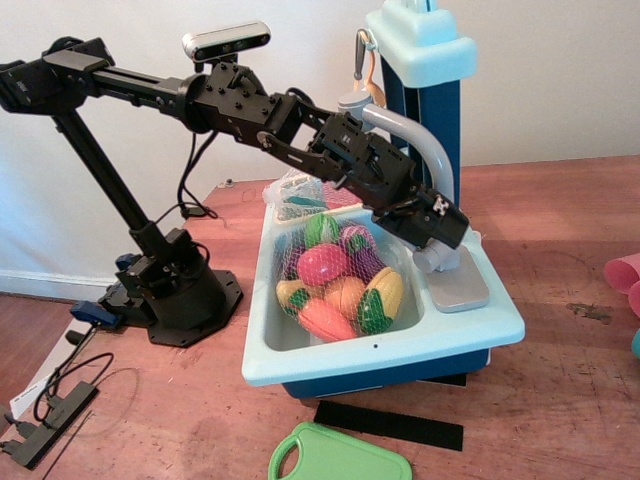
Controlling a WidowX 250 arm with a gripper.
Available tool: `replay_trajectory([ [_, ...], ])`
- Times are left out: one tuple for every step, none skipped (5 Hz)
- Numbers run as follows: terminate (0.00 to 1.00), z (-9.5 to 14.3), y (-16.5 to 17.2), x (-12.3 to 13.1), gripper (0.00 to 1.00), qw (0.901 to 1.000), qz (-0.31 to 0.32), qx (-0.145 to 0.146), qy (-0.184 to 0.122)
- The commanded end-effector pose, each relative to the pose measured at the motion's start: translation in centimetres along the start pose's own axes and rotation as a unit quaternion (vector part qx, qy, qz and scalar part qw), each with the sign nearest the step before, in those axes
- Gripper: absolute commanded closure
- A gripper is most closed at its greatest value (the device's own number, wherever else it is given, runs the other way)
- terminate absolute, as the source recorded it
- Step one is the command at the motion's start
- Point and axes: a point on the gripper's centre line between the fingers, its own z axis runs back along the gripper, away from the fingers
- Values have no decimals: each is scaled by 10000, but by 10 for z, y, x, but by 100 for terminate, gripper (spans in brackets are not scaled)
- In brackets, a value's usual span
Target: Turn lever vertical to front
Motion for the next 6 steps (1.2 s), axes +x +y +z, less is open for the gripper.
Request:
replay_trajectory([
  [0,2,11,9,0,9998,158,-28,-142],
  [0,-6,12,7,0,9999,110,-72,-17],
  [0,-5,16,3,0,9999,100,-90,104],
  [0,5,24,0,0,9998,97,-75,184],
  [0,18,34,-1,0,9995,-15,-75,292],
  [0,32,42,-1,0,9985,-205,-87,508],
])
